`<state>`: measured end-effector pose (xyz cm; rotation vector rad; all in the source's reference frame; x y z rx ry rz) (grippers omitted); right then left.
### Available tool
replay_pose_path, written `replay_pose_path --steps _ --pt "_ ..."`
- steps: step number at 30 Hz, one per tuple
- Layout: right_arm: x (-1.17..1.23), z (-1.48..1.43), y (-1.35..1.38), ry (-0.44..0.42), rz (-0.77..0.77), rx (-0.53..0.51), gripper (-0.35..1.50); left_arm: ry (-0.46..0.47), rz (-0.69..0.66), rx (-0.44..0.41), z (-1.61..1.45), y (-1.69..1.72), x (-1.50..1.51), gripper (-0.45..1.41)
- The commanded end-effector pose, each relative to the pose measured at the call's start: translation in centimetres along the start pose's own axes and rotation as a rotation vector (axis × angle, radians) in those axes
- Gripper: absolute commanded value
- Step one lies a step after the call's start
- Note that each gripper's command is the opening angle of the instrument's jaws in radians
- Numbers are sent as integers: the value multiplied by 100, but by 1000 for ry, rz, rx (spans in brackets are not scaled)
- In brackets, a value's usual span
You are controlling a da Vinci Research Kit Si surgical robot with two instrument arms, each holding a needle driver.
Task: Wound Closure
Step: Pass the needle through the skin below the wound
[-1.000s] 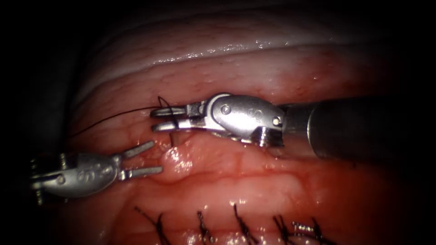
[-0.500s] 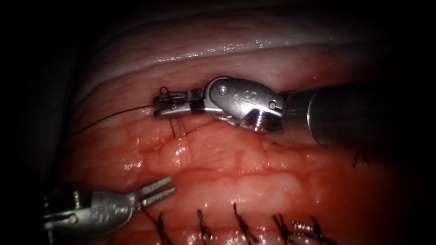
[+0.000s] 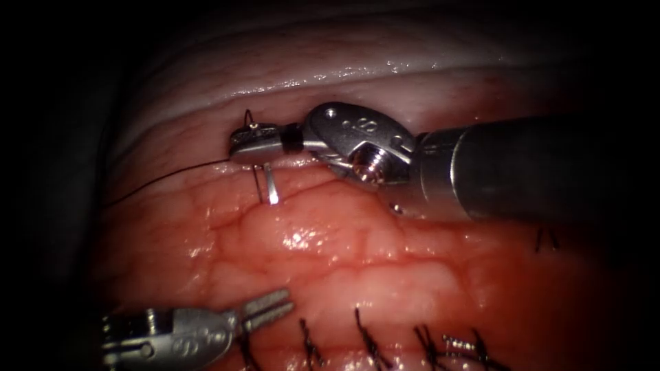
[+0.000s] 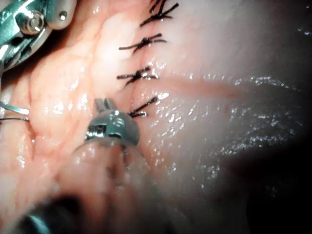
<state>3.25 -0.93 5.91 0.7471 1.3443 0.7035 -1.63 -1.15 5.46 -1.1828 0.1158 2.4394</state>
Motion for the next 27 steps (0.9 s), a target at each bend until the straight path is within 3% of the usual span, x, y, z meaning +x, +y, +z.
replay_pose_path --steps 1,9,27 --pt "-2 9 4 0 13 2 -35 0 -1 -1 7 2 -2 -23" --pt "-3 10 2 4 77 5 -35 1 0 -1 16 -8 -11 -23" --pt "-15 21 -13 15 381 14 -35 -7 11 -6 30 -19 -32 -23"
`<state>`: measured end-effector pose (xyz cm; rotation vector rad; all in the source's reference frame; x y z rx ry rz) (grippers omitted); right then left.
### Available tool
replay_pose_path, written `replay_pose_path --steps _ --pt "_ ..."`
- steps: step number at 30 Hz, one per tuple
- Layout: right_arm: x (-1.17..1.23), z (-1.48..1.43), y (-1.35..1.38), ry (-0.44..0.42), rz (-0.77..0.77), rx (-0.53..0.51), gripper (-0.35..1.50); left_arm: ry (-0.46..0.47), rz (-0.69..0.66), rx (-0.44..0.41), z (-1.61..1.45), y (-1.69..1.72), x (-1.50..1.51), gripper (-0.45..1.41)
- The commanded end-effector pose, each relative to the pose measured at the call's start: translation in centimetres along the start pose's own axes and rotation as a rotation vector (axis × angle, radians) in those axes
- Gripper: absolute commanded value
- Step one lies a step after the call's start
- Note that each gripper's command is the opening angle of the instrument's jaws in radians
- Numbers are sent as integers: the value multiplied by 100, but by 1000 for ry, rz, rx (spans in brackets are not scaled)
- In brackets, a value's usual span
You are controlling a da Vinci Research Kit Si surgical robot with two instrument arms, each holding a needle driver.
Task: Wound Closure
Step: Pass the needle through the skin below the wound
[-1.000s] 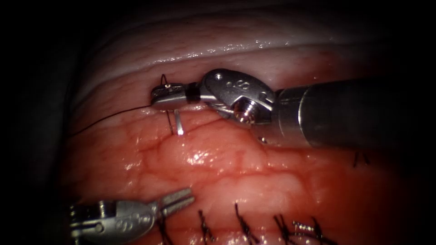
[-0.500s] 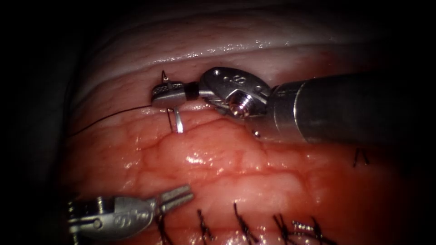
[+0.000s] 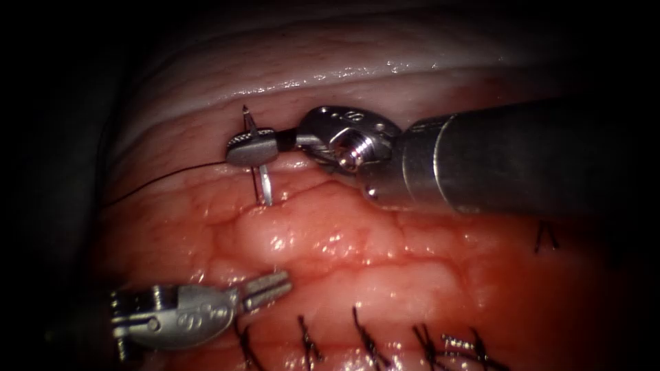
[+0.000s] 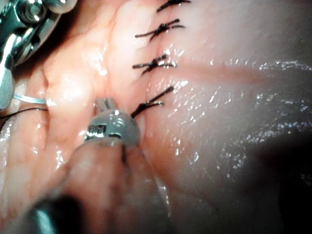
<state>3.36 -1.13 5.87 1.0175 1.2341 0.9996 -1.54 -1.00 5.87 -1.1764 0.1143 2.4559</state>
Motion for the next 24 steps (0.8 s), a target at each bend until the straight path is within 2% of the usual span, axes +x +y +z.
replay_pose_path --steps 1,15,24 --pt "-3 10 2 -3 11 1 -35 2 0 -1 7 3 -2 -23" --pt "-12 10 -9 -54 152 66 -35 2 6 -6 4 1 -9 -23" --pt "-34 13 -33 -86 157 114 -35 2 4 -12 3 3 -13 -23"
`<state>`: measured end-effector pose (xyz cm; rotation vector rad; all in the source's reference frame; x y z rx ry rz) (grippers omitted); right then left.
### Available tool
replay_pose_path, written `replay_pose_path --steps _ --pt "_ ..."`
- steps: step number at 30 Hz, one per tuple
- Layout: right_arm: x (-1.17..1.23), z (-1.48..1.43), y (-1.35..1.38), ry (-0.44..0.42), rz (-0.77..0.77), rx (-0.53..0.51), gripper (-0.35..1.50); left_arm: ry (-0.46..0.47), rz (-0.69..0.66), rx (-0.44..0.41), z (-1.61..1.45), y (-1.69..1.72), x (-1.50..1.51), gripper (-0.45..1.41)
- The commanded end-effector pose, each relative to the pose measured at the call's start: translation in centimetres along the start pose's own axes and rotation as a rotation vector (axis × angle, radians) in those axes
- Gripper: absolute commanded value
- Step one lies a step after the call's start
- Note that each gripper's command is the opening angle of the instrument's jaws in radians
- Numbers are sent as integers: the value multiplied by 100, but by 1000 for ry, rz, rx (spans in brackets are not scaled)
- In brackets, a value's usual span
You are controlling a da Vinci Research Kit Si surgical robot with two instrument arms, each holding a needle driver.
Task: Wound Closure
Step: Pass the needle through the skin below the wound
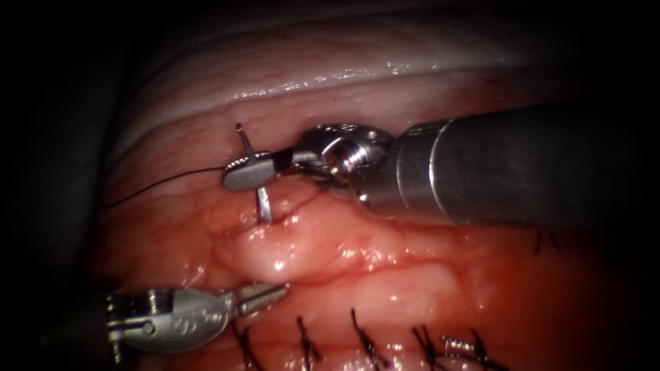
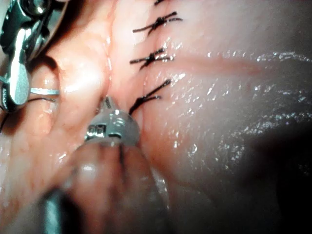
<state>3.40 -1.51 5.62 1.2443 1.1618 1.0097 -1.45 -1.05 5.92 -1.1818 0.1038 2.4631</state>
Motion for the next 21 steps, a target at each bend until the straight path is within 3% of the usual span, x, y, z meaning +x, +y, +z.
replay_pose_path --steps 1,12,21 --pt "-6 8 0 -2 3 14 -35 2 0 -2 7 3 -2 -23" --pt "-37 10 -25 -23 54 63 -35 7 -4 -8 6 2 -4 -23" --pt "-44 13 -39 -31 131 82 -35 7 -4 -8 7 2 -4 -23"
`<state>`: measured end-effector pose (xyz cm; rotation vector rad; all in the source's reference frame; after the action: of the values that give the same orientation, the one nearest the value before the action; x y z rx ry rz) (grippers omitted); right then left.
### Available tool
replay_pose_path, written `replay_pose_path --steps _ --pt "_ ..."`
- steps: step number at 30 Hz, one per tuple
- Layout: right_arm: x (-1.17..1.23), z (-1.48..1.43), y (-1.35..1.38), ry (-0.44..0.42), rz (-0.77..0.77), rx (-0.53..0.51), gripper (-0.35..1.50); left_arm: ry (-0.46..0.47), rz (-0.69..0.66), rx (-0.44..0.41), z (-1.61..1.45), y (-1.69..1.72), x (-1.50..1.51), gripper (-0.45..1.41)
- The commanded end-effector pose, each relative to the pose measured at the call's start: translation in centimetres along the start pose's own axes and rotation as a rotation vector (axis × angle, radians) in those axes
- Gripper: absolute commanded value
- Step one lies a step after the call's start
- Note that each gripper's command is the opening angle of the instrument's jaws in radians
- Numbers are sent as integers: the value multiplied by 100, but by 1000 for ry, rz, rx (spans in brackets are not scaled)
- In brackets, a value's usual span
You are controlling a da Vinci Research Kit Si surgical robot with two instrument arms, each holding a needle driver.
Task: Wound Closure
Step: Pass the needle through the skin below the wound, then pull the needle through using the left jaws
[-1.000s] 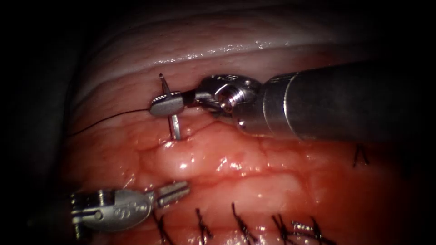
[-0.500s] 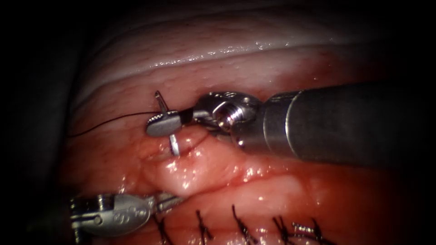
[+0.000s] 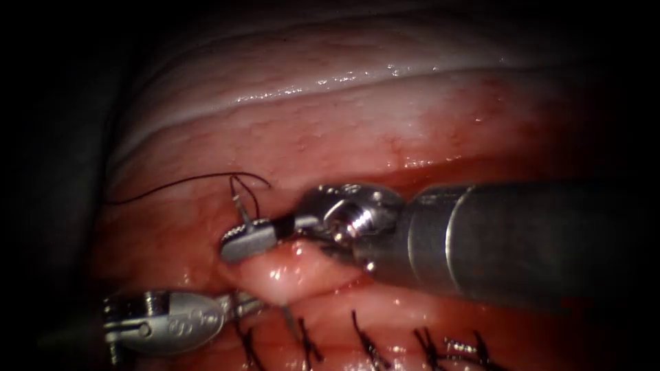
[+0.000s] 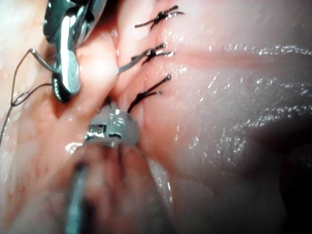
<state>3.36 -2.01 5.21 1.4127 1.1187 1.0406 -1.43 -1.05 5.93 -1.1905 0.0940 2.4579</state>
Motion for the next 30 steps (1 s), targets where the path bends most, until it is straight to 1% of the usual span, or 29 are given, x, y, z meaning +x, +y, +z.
replay_pose_path --steps 1,6,9,12,15,17,18,19,20,21,23,24,25,26,28,30 --pt "3 7 6 5 19 0 -35 1 1 -1 8 3 -2 -23" --pt "-1 5 2 -5 96 8 -35 1 1 -2 7 2 -2 -27" --pt "0 6 0 4 104 10 -35 1 1 -2 7 2 -2 -27" --pt "13 5 1 75 116 -30 -35 4 1 -5 7 4 -2 -27" --pt "33 -4 6 173 136 -24 -35 6 1 -7 3 8 1 -27" --pt "49 -13 11 253 112 -25 -33 14 -1 -13 -1 12 5 -25" --pt "56 -17 13 288 89 -43 -13 26 -3 -10 -2 14 7 -25" --pt "64 -20 16 314 71 -62 -3 39 -5 -7 -4 16 9 -23" --pt "73 -25 20 336 59 -80 -3 49 -7 -2 -6 18 12 -22" --pt "79 -29 23 351 38 -99 10 61 1 0 -8 19 16 -22" --pt "93 -34 31 397 7 -125 73 75 13 8 -10 20 22 -16" --pt "97 -36 35 423 1 -127 96 87 19 18 -12 19 26 -13" --pt "101 -38 38 443 0 -122 103 98 26 26 -13 17 29 -11" --pt "103 -40 41 450 -4 -108 98 108 33 34 -13 15 32 -10" --pt "104 -43 44 438 0 -91 96 136 50 59 -14 9 38 -3" --pt "103 -45 44 436 5 -88 106 156 64 76 -14 3 42 0"
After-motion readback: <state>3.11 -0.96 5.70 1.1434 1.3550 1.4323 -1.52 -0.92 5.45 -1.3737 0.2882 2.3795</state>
